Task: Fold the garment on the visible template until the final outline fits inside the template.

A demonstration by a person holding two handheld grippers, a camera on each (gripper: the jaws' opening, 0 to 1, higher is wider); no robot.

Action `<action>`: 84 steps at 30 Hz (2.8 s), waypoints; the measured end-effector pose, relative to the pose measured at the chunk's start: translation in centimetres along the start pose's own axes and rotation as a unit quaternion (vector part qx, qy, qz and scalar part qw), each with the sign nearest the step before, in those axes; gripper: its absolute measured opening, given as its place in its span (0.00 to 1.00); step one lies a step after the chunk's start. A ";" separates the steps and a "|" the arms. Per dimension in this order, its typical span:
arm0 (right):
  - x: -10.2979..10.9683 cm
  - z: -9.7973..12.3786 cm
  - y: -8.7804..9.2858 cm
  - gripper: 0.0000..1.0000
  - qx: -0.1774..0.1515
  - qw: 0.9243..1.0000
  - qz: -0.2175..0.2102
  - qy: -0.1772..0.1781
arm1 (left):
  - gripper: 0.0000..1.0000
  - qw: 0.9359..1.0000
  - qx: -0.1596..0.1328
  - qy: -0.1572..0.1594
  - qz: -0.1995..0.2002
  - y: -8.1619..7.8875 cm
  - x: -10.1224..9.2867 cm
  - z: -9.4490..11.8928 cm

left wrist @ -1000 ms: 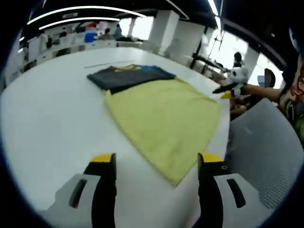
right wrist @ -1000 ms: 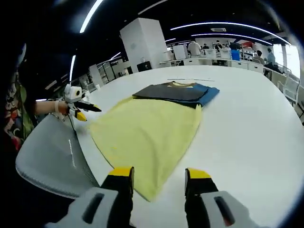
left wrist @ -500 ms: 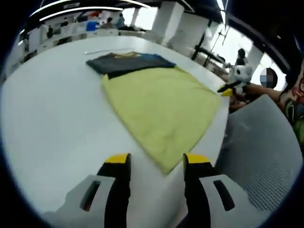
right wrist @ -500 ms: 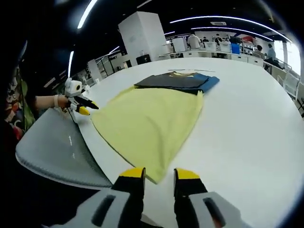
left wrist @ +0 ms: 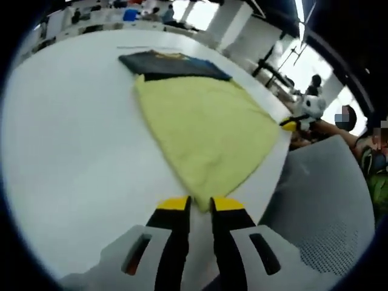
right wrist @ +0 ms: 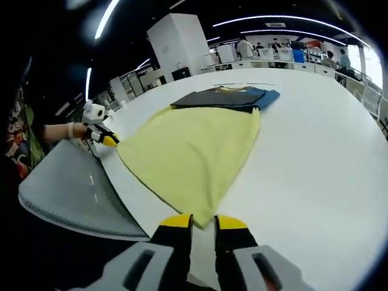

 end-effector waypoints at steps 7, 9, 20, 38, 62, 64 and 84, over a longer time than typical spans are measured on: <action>-0.3 -0.3 0.0 0.05 -0.002 1.000 -0.016 -0.004 | 0.01 1.000 0.002 0.004 0.020 -0.3 0.8 0.0; -0.3 -0.3 0.0 0.03 0.001 1.000 -0.011 -0.002 | 0.01 1.000 0.006 0.004 0.018 -0.3 0.9 0.0; 0.2 -0.5 -0.1 0.00 0.005 1.000 -0.003 0.000 | 0.00 0.999 0.014 0.010 0.031 -0.3 1.1 -0.6; 0.5 1.7 -0.4 0.00 0.006 0.999 -0.032 -0.022 | 0.00 0.996 0.023 0.054 0.069 -0.1 -0.5 0.8; 1.7 4.0 -0.1 0.00 -0.006 0.996 -0.078 -0.045 | 0.00 0.991 0.085 0.089 0.061 1.5 -2.0 2.0; 1.4 4.3 -0.9 0.00 -0.019 0.995 -0.089 -0.049 | 0.00 0.991 0.076 0.091 0.061 1.1 -2.1 2.4; -1.5 5.0 -8.4 0.00 -0.123 0.985 -0.104 -0.057 | 0.00 0.993 -0.048 0.098 0.043 -6.4 -1.7 4.4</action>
Point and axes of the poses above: the point that each gripper's makers call its tool centre point, and the gripper's own axes: z roughly backward along the fingers, x roughly to its left, y roughly out of its underside, the point moved 9 cm from there along z, roughly backward along the fingers, and after that the axes turned 11 degrees about z, right-handed, at the moved point
